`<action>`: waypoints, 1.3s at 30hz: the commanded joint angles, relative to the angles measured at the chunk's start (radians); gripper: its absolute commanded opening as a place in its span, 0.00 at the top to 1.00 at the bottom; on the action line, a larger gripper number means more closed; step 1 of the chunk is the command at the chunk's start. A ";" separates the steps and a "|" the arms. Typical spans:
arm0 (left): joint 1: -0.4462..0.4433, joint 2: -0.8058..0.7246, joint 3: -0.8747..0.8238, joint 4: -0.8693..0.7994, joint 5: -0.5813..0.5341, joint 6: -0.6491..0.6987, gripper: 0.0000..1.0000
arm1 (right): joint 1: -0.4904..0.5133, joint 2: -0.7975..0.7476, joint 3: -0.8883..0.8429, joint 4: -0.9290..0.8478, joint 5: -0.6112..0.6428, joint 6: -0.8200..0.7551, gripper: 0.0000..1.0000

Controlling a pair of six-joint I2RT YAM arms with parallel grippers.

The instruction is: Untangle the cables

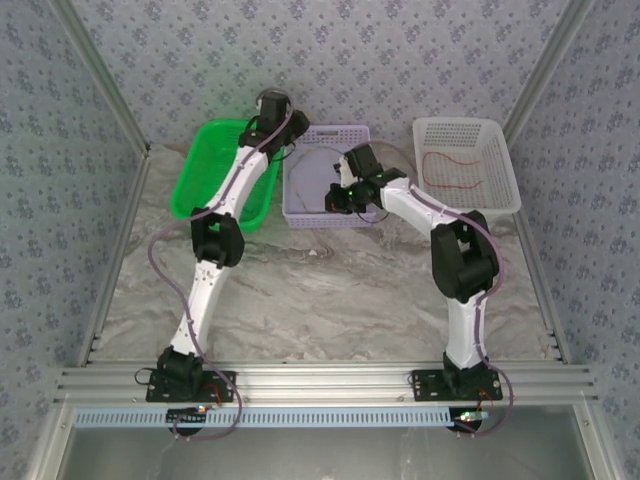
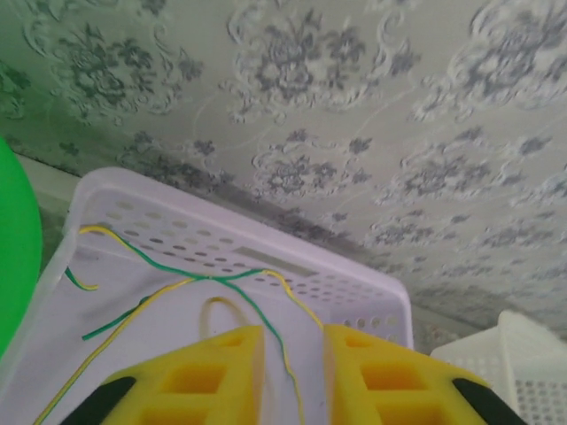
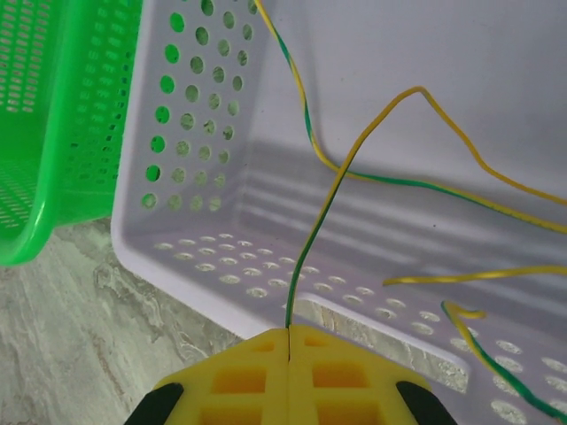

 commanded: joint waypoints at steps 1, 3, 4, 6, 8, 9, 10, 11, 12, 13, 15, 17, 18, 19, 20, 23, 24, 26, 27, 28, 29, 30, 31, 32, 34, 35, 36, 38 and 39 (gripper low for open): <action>-0.003 -0.005 0.029 -0.014 0.052 -0.026 0.71 | -0.005 0.012 0.049 -0.045 0.049 -0.003 0.95; -0.007 -0.007 0.029 -0.030 0.071 -0.029 0.67 | -0.006 0.019 0.070 -0.059 0.054 -0.008 0.85; -0.009 -0.010 0.029 -0.038 0.082 -0.028 0.65 | -0.006 0.022 0.080 -0.066 0.054 -0.010 0.81; -0.013 -0.025 0.029 -0.055 0.102 -0.021 0.61 | -0.005 0.013 0.092 -0.074 0.057 -0.019 0.74; -0.018 -0.052 0.029 -0.074 0.109 -0.003 0.56 | -0.003 -0.008 0.092 -0.078 0.068 -0.024 0.69; -0.021 -0.073 0.029 -0.087 0.106 0.008 0.52 | -0.001 -0.022 0.094 -0.082 0.075 -0.025 0.67; -0.023 -0.090 0.029 -0.100 0.099 0.015 0.49 | -0.001 -0.035 0.093 -0.086 0.082 -0.027 0.66; -0.024 -0.114 0.029 -0.119 0.090 0.022 0.47 | 0.000 -0.049 0.093 -0.091 0.090 -0.026 0.64; -0.024 -0.137 0.029 -0.143 0.078 0.024 0.46 | 0.001 -0.066 0.090 -0.095 0.099 -0.024 0.63; -0.023 -0.156 0.028 -0.161 0.068 0.029 0.45 | 0.001 -0.082 0.086 -0.096 0.108 -0.023 0.63; -0.025 -0.209 0.022 -0.218 0.025 0.055 0.45 | 0.001 -0.132 0.063 -0.092 0.137 -0.021 0.61; -0.027 -0.279 -0.037 -0.261 -0.021 0.080 0.45 | 0.002 -0.195 0.021 -0.077 0.181 -0.018 0.60; -0.029 -0.339 -0.122 -0.234 -0.026 0.095 0.45 | 0.002 -0.238 -0.008 -0.068 0.209 -0.017 0.60; -0.029 -0.400 -0.217 -0.176 -0.036 0.100 0.45 | 0.002 -0.273 -0.034 -0.061 0.232 -0.019 0.60; -0.029 -0.487 -0.367 -0.088 -0.041 0.101 0.44 | 0.003 -0.315 -0.070 -0.050 0.262 -0.020 0.59; -0.006 -0.701 -0.729 0.098 -0.042 0.058 0.44 | -0.002 -0.446 -0.184 -0.019 0.336 -0.022 0.59; -0.003 -0.761 -0.803 0.106 -0.050 0.059 0.44 | -0.004 -0.494 -0.222 -0.013 0.358 -0.023 0.59; -0.005 -0.894 -0.972 0.118 -0.082 0.070 0.44 | -0.006 -0.592 -0.297 0.003 0.403 -0.025 0.57; -0.005 -0.968 -1.067 0.134 -0.089 0.069 0.44 | -0.005 -0.652 -0.347 0.014 0.429 -0.023 0.55; -0.006 -1.038 -1.141 0.135 -0.100 0.070 0.44 | -0.006 -0.707 -0.389 0.024 0.453 -0.024 0.52; -0.006 -1.111 -1.222 0.125 -0.117 0.073 0.43 | -0.007 -0.772 -0.444 0.027 0.484 -0.022 0.48; -0.006 -1.187 -1.288 0.098 -0.133 0.082 0.41 | -0.009 -0.839 -0.490 0.024 0.512 -0.021 0.39; -0.006 -1.250 -1.345 0.063 -0.152 0.088 0.38 | -0.016 -0.902 -0.528 0.024 0.526 -0.028 0.04; -0.003 -1.318 -1.404 0.016 -0.167 0.095 0.33 | -0.022 -0.969 -0.568 0.010 0.553 -0.032 0.01; -0.002 -1.450 -1.518 -0.046 -0.174 0.113 0.23 | -0.030 -1.104 -0.625 -0.029 0.616 -0.046 0.01; -0.003 -1.527 -1.592 -0.061 -0.171 0.113 0.14 | -0.032 -1.168 -0.649 -0.053 0.658 -0.060 0.01; -0.003 -1.600 -1.668 -0.071 -0.167 0.111 0.01 | -0.031 -1.225 -0.674 -0.069 0.693 -0.081 0.01; -0.003 -1.731 -1.794 -0.084 -0.148 0.130 0.01 | -0.029 -1.328 -0.727 -0.089 0.766 -0.107 0.01; -0.002 -1.787 -1.855 -0.094 -0.147 0.137 0.01 | -0.029 -1.378 -0.754 -0.097 0.802 -0.112 0.01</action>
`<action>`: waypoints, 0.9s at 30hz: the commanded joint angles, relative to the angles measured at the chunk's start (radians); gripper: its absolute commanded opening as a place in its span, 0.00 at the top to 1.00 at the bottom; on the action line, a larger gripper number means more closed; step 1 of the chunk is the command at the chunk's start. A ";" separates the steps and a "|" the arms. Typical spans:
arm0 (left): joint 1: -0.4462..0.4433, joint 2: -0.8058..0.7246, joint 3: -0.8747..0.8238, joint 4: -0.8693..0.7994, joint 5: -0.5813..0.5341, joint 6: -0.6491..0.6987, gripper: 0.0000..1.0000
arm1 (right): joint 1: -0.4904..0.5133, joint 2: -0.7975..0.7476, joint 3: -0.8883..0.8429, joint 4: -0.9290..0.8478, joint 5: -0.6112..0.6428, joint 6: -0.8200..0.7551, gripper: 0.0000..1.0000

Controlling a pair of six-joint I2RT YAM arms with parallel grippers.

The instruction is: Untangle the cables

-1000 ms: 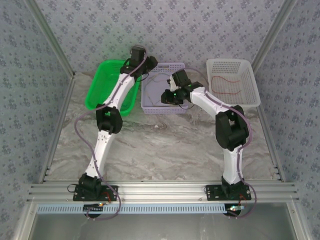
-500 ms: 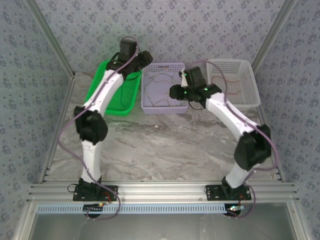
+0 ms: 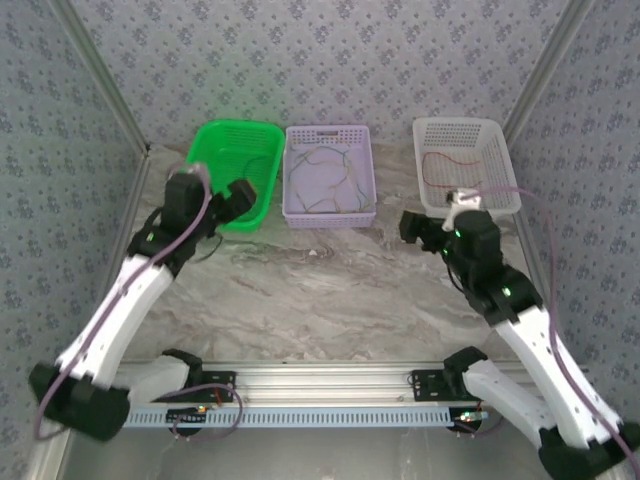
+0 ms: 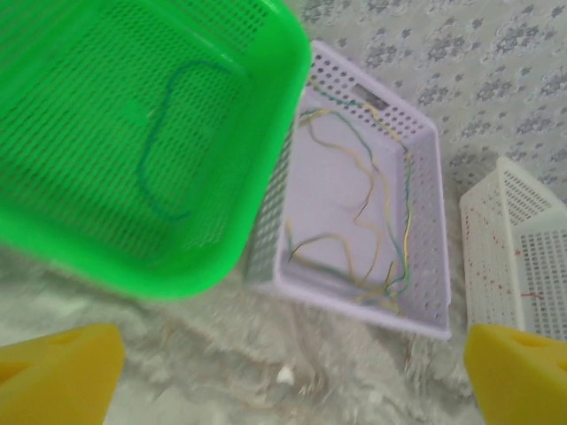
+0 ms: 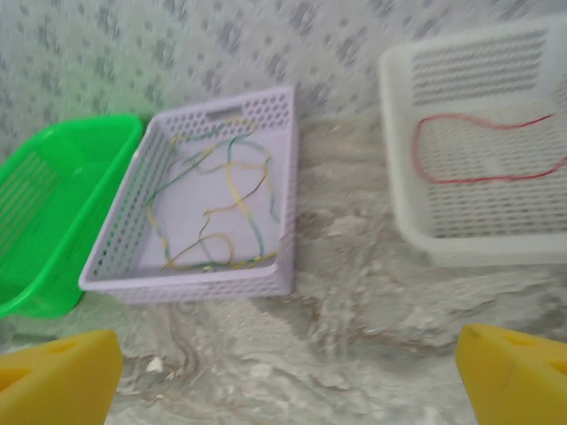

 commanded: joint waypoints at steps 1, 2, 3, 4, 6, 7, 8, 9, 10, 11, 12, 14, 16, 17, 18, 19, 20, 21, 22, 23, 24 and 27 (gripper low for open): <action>0.004 -0.153 -0.158 -0.092 -0.022 0.032 0.01 | -0.002 -0.127 -0.078 -0.063 0.182 -0.052 0.01; 0.006 -0.190 -0.193 -0.121 -0.039 0.032 0.01 | -0.001 -0.172 -0.100 -0.071 0.230 -0.012 0.01; 0.007 -0.215 -0.204 -0.168 -0.073 0.031 0.01 | 0.002 -0.209 -0.122 -0.067 0.265 0.008 0.01; 0.007 -0.229 -0.207 -0.226 -0.133 0.013 0.01 | 0.004 -0.227 -0.136 -0.098 0.349 0.092 0.01; 0.007 -0.246 -0.203 -0.346 -0.299 -0.066 0.01 | 0.000 -0.237 -0.158 -0.207 0.506 0.286 0.01; 0.007 -0.252 -0.208 -0.368 -0.364 -0.089 0.01 | -0.002 -0.246 -0.208 -0.128 0.498 0.211 0.01; 0.007 -0.262 -0.227 -0.359 -0.410 -0.087 0.01 | -0.006 -0.253 -0.272 0.016 0.450 0.095 0.01; 0.007 -0.282 -0.263 -0.317 -0.448 -0.067 0.01 | -0.008 -0.250 -0.357 0.185 0.418 -0.042 0.01; 0.007 -0.312 -0.313 -0.233 -0.464 -0.003 0.01 | -0.010 -0.236 -0.429 0.307 0.398 -0.117 0.01; 0.007 -0.340 -0.375 -0.115 -0.463 0.086 0.01 | -0.012 -0.215 -0.487 0.384 0.390 -0.171 0.01; 0.007 -0.374 -0.441 -0.011 -0.476 0.166 0.01 | -0.019 -0.184 -0.532 0.452 0.376 -0.226 0.01; 0.008 -0.415 -0.546 0.157 -0.540 0.270 0.01 | -0.050 -0.117 -0.596 0.554 0.348 -0.289 0.01; 0.007 -0.408 -0.631 0.329 -0.608 0.439 0.01 | -0.099 -0.043 -0.640 0.643 0.306 -0.308 0.01; 0.009 -0.387 -0.655 0.383 -0.640 0.491 0.01 | -0.124 -0.007 -0.659 0.690 0.283 -0.307 0.01; 0.019 -0.350 -0.686 0.466 -0.639 0.543 0.01 | -0.160 0.041 -0.674 0.738 0.250 -0.296 0.01; 0.032 -0.313 -0.710 0.549 -0.612 0.594 0.01 | -0.197 0.085 -0.685 0.783 0.211 -0.294 0.01; 0.048 -0.262 -0.733 0.639 -0.577 0.626 0.01 | -0.232 0.144 -0.693 0.839 0.165 -0.294 0.01; 0.063 -0.209 -0.748 0.717 -0.550 0.649 0.01 | -0.264 0.202 -0.696 0.891 0.133 -0.295 0.01; 0.076 -0.159 -0.752 0.770 -0.537 0.661 0.01 | -0.289 0.251 -0.699 0.946 0.111 -0.296 0.01; 0.098 -0.101 -0.753 0.821 -0.526 0.671 0.01 | -0.314 0.300 -0.684 0.977 0.070 -0.320 0.01; 0.124 -0.046 -0.754 0.873 -0.481 0.671 0.01 | -0.326 0.341 -0.668 1.004 0.056 -0.322 0.01; 0.166 0.116 -0.757 1.073 -0.416 0.679 0.01 | -0.386 0.458 -0.660 1.151 -0.027 -0.344 0.01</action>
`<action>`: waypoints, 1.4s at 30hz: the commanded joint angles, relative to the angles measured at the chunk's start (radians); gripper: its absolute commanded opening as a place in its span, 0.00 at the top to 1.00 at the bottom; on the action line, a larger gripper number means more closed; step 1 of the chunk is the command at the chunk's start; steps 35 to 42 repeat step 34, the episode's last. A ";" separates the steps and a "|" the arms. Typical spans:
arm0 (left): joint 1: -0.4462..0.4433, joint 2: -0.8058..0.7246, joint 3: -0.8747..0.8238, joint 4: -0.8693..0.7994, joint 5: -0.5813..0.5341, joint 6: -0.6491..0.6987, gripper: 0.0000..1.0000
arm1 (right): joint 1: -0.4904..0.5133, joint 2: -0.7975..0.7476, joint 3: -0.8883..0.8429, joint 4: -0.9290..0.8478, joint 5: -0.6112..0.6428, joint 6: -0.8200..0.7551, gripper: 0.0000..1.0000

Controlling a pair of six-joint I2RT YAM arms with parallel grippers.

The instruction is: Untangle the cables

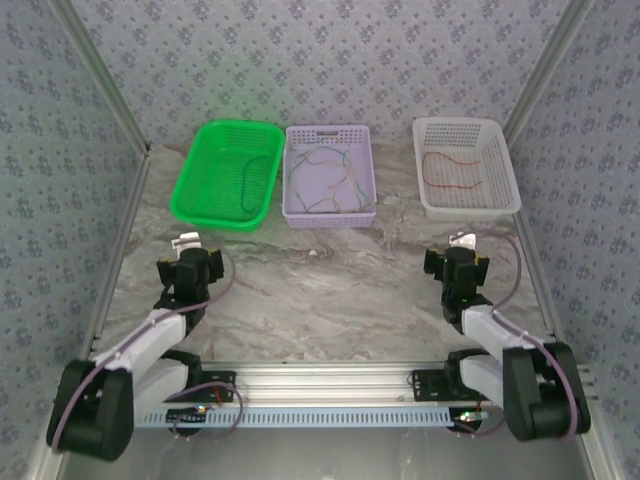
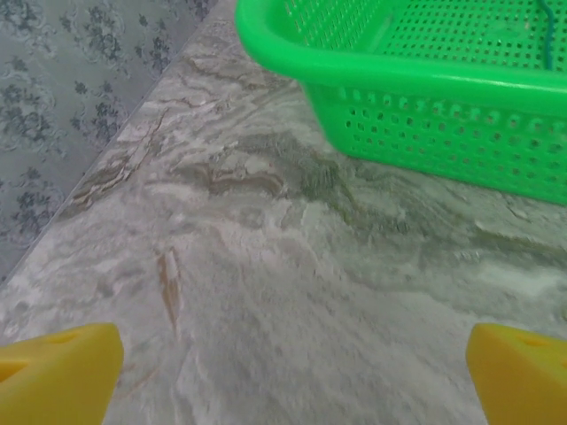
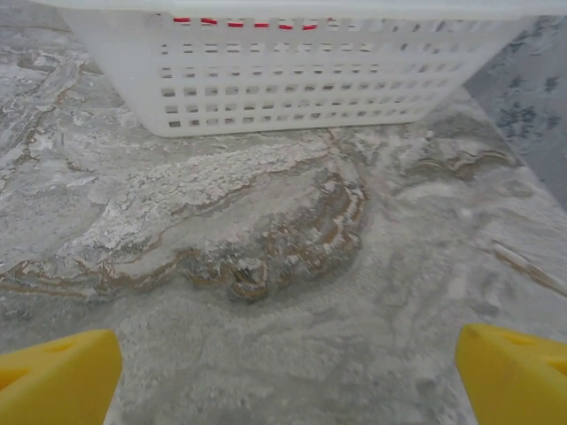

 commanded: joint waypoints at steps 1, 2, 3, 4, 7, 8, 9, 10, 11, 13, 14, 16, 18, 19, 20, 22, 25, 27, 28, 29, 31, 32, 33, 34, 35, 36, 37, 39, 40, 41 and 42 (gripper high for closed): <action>0.036 0.144 -0.001 0.376 0.080 0.088 0.01 | -0.062 0.093 0.030 0.260 -0.152 -0.038 0.01; 0.038 0.184 0.015 0.401 0.099 0.107 0.01 | -0.082 0.129 0.043 0.286 -0.182 -0.032 0.01; 0.045 0.219 0.023 0.440 0.111 0.116 0.01 | -0.099 0.159 0.051 0.315 -0.212 -0.027 0.01; 0.049 0.248 0.027 0.480 0.122 0.122 0.01 | -0.112 0.178 0.065 0.321 -0.239 -0.034 0.01; 0.061 0.310 0.055 0.517 0.142 0.174 0.01 | -0.156 0.262 0.067 0.411 -0.320 -0.038 0.01; 0.062 0.326 0.054 0.541 0.149 0.194 0.01 | -0.169 0.309 0.053 0.482 -0.342 -0.032 0.01; 0.073 0.350 0.048 0.578 0.161 0.195 0.01 | -0.175 0.354 0.043 0.540 -0.355 -0.030 0.01; 0.084 0.383 0.035 0.629 0.172 0.194 0.01 | -0.173 0.390 0.039 0.584 -0.358 -0.032 0.01; 0.099 0.421 0.019 0.699 0.177 0.184 0.01 | -0.168 0.405 0.041 0.585 -0.351 -0.037 0.01; 0.135 0.463 0.002 0.762 0.212 0.148 0.01 | -0.155 0.385 0.072 0.498 -0.332 -0.051 0.01; 0.155 0.498 0.002 0.789 0.235 0.133 0.01 | -0.151 0.401 0.074 0.521 -0.335 -0.053 0.01; 0.172 0.503 0.050 0.733 0.250 0.120 0.01 | -0.145 0.396 0.091 0.481 -0.285 -0.039 0.01; 0.220 0.512 0.123 0.583 0.355 0.094 0.01 | -0.123 0.402 0.126 0.424 -0.225 -0.043 0.01; 0.237 0.500 0.118 0.570 0.389 0.081 0.01 | -0.107 0.409 0.140 0.409 -0.210 -0.060 0.01; 0.242 0.502 0.116 0.573 0.393 0.080 0.01 | -0.100 0.410 0.142 0.406 -0.206 -0.065 0.01; 0.242 0.499 0.116 0.570 0.395 0.079 0.01 | -0.102 0.410 0.141 0.409 -0.209 -0.064 0.01; 0.241 0.501 0.114 0.580 0.395 0.080 0.01 | -0.103 0.411 0.142 0.409 -0.209 -0.065 0.01; 0.241 0.500 0.113 0.579 0.394 0.080 0.01 | -0.103 0.410 0.143 0.407 -0.207 -0.065 0.01; 0.241 0.499 0.113 0.579 0.394 0.081 0.01 | -0.102 0.410 0.143 0.407 -0.207 -0.065 0.01; 0.241 0.500 0.114 0.579 0.395 0.081 0.01 | -0.100 0.410 0.144 0.407 -0.204 -0.065 0.01; 0.242 0.500 0.114 0.578 0.395 0.081 0.01 | -0.100 0.410 0.142 0.408 -0.200 -0.067 0.01; 0.242 0.500 0.114 0.578 0.395 0.082 0.01 | -0.100 0.410 0.142 0.408 -0.200 -0.065 0.01; 0.242 0.500 0.113 0.579 0.396 0.082 0.01 | -0.099 0.410 0.141 0.411 -0.185 -0.061 0.01; 0.242 0.500 0.111 0.583 0.399 0.084 0.01 | -0.098 0.409 0.135 0.420 -0.161 -0.054 0.01; 0.242 0.500 0.111 0.583 0.399 0.084 0.01 | -0.098 0.409 0.135 0.420 -0.161 -0.054 0.01; 0.242 0.500 0.111 0.583 0.399 0.084 0.01 | -0.098 0.409 0.135 0.420 -0.161 -0.054 0.01; 0.242 0.500 0.111 0.583 0.399 0.084 0.01 | -0.098 0.409 0.135 0.420 -0.161 -0.054 0.01; 0.242 0.500 0.111 0.583 0.399 0.084 0.01 | -0.098 0.409 0.135 0.420 -0.161 -0.054 0.01; 0.242 0.500 0.111 0.583 0.399 0.084 0.01 | -0.098 0.409 0.135 0.420 -0.161 -0.054 0.01; 0.242 0.500 0.111 0.583 0.399 0.084 0.01 | -0.098 0.409 0.135 0.420 -0.161 -0.054 0.01; 0.242 0.500 0.111 0.583 0.399 0.084 0.01 | -0.098 0.409 0.135 0.420 -0.161 -0.054 0.01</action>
